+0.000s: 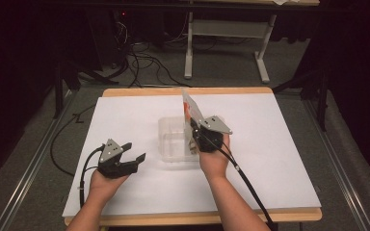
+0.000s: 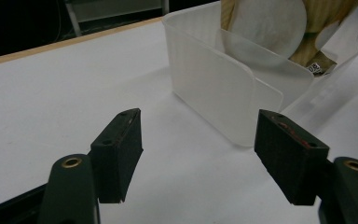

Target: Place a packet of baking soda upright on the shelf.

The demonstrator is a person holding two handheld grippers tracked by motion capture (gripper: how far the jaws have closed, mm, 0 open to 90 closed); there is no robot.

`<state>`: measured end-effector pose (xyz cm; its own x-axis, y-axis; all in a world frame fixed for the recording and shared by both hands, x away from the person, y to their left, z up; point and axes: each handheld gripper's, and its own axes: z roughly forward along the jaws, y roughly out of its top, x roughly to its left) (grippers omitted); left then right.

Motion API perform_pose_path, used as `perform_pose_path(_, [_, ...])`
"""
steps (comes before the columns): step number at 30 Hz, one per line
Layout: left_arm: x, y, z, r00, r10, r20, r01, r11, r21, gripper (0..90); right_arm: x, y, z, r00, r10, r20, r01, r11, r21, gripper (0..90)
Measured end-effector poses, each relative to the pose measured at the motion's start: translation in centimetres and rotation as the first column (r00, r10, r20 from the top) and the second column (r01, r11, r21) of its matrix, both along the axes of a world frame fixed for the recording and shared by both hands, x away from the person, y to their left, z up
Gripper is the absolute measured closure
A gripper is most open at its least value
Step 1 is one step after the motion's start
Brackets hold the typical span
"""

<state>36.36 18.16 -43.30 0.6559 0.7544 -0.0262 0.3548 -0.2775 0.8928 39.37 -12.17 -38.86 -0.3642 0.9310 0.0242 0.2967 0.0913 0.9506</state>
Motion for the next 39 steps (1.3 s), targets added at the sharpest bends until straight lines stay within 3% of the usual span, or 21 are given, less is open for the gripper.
perform_pose_path(9, [-0.3, -0.4, 0.0, 0.9999, -0.015, -0.003, 0.015, 0.9999, 0.0, 32.6, -0.4, -0.4, 0.2, 0.9994, -0.005, -0.035, 0.005, 1.0, 0.008, 90.0])
perform_pose_path(24, [-0.2, -0.2, 0.0, 0.9999, -0.017, 0.0, 0.017, 0.9998, 0.007, 32.6, -0.9, -0.3, -0.9, 0.9996, 0.019, -0.022, -0.019, 1.0, 0.004, 90.0])
perform_pose_path(26, [-0.1, -0.2, 0.0, 0.9999, -0.016, 0.001, 0.016, 0.9999, 0.004, 32.6, -1.2, 0.0, -1.3, 0.9995, 0.03, -0.009, -0.03, 0.999, -0.013, 90.0])
perform_pose_path(29, [0.0, -0.1, 0.0, 0.9998, -0.02, -0.003, 0.02, 0.9998, -0.006, 32.6, -1.6, 0.3, -2.2, 0.9988, 0.042, -0.023, -0.043, 0.999, -0.025, 90.0])
perform_pose_path(39, [0.0, -0.1, 0.1, 0.9998, -0.021, 0.001, 0.021, 0.9997, -0.01, 32.4, -3.1, 0.1, -4.0, 0.9986, 0.051, -0.016, -0.052, 0.998, -0.034, 89.7])
